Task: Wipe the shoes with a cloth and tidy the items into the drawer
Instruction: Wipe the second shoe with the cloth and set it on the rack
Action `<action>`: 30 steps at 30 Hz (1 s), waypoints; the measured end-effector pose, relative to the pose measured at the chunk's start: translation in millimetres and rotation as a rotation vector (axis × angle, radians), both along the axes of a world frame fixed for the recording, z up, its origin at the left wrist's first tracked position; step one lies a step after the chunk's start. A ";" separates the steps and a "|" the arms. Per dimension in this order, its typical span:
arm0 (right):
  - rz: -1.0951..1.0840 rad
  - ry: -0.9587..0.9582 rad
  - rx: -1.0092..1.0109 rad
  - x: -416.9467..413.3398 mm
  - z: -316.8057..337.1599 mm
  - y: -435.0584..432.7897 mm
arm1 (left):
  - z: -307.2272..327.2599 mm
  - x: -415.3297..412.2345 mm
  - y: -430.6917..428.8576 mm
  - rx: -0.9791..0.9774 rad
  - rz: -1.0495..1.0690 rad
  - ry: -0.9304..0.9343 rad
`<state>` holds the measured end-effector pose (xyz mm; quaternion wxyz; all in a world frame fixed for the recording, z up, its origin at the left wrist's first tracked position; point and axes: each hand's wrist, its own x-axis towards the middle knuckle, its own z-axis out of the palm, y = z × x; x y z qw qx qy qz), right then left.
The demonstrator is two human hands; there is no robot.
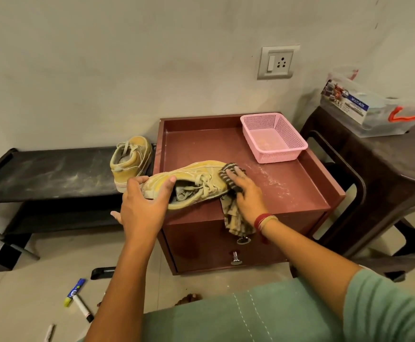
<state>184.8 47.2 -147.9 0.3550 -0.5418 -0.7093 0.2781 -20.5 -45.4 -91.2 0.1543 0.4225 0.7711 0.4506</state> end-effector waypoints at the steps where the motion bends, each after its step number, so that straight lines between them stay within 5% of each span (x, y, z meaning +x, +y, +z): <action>1: -0.079 0.025 -0.029 0.8 1.1 2.4 | 0.1 0.3 -0.1 0.002 0.000 0.001; 6: 0.128 -0.015 0.044 -13.8 0.8 -11.4 | 0.2 0.8 0.5 -0.008 0.013 -0.018; 11: -0.207 0.206 -0.132 -2.1 5.4 11.8 | 0.5 0.6 -2.3 -0.011 0.002 -0.037; 15: 0.032 0.058 -0.004 -21.1 8.1 -7.1 | -0.6 0.8 -5.1 -0.015 -0.016 -0.042; 19: -0.106 0.080 -0.071 -10.5 7.3 8.5 | -6.4 -2.9 -4.8 -0.013 -0.035 -0.101; 30: 0.035 -0.013 -0.026 -14.1 10.8 2.2 | -13.1 -4.6 -7.3 0.000 -0.018 -0.085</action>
